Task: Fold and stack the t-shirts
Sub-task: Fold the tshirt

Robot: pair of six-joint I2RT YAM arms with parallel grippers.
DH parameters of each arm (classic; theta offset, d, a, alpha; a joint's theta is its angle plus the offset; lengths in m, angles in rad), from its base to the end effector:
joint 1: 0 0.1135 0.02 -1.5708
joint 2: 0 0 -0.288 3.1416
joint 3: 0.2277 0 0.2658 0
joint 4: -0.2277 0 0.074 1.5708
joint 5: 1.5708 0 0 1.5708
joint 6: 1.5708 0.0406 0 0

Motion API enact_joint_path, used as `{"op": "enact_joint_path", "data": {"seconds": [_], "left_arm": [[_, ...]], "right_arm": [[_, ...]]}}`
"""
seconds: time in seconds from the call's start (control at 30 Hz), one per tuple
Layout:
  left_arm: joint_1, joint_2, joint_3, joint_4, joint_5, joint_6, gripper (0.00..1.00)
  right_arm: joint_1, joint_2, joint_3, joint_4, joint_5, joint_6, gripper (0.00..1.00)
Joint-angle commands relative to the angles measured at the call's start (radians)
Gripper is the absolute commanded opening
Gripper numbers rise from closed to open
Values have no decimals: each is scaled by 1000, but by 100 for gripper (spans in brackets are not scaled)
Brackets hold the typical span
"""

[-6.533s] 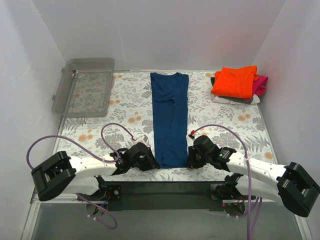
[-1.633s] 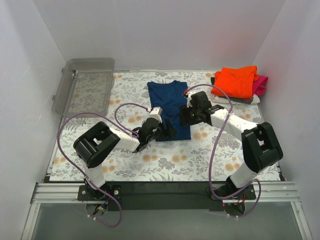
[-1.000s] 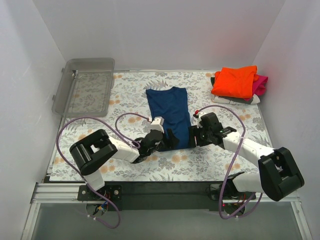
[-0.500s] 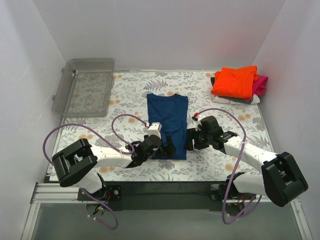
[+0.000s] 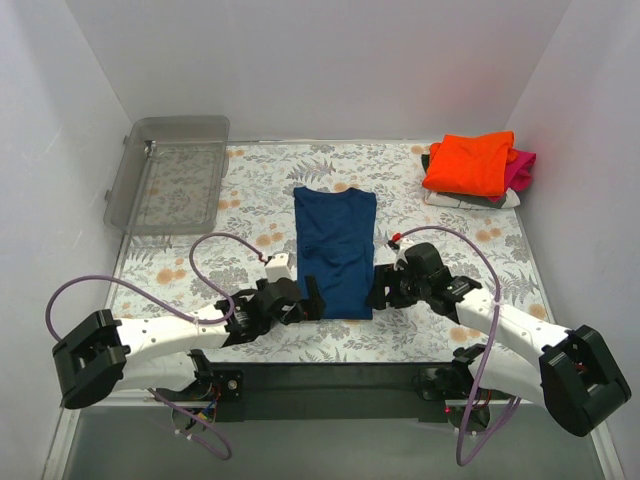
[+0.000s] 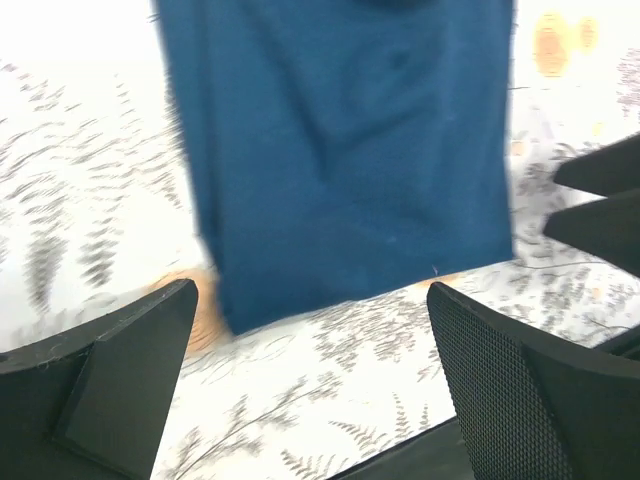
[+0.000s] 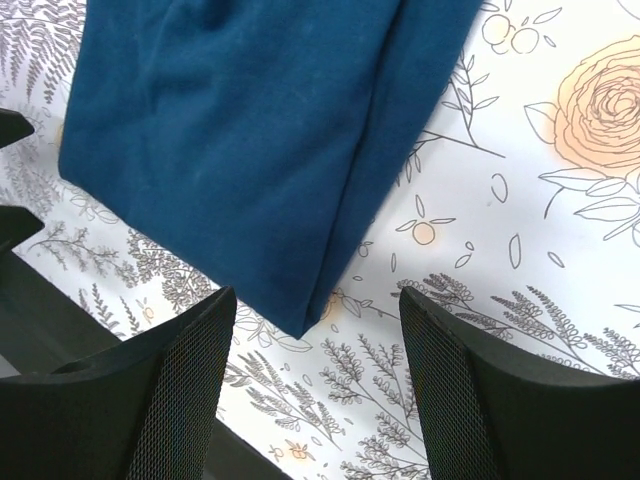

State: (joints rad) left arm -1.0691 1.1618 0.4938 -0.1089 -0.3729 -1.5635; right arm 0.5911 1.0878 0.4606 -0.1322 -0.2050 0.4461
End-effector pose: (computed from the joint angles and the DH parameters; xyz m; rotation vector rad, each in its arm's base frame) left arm 0.1215 -0.1907 0.1861 -0.7884 2.3314 -0.8788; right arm 0.1728 0.1259 0.1869 -0.2834 2.4189 0.7354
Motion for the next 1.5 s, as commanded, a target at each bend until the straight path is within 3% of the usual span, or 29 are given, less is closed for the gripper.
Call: {"op": "enact_joint_path", "data": {"seconds": [0.0,0.23,0.47,0.77,0.9,1.07,1.2,1.33,1.47], "left_arm": [[-3,-59,-38,-129,-78,-76,92],[-2,-37,-100,-91,-26,-141,94],[-2,-8,-116,-58,-9,-152,82],[-2,6,-127,-31,15,-148,58],[-2,13,-138,-17,20,-155,51],[-2,15,-155,5,19,-159,36],[-2,30,-158,14,9,-159,34],[-2,41,-161,25,6,-161,33],[0,52,-173,48,-3,-159,14]], "right_arm": [[12,-23,-11,42,-2,45,61],[53,-11,-39,74,15,92,61],[90,0,-68,112,29,135,61],[127,29,-76,149,53,158,61],[136,58,-79,160,52,160,52],[141,76,-80,166,65,158,39],[144,99,-79,171,62,157,26],[148,107,-79,171,67,155,21],[150,110,-77,169,70,154,15]]}}
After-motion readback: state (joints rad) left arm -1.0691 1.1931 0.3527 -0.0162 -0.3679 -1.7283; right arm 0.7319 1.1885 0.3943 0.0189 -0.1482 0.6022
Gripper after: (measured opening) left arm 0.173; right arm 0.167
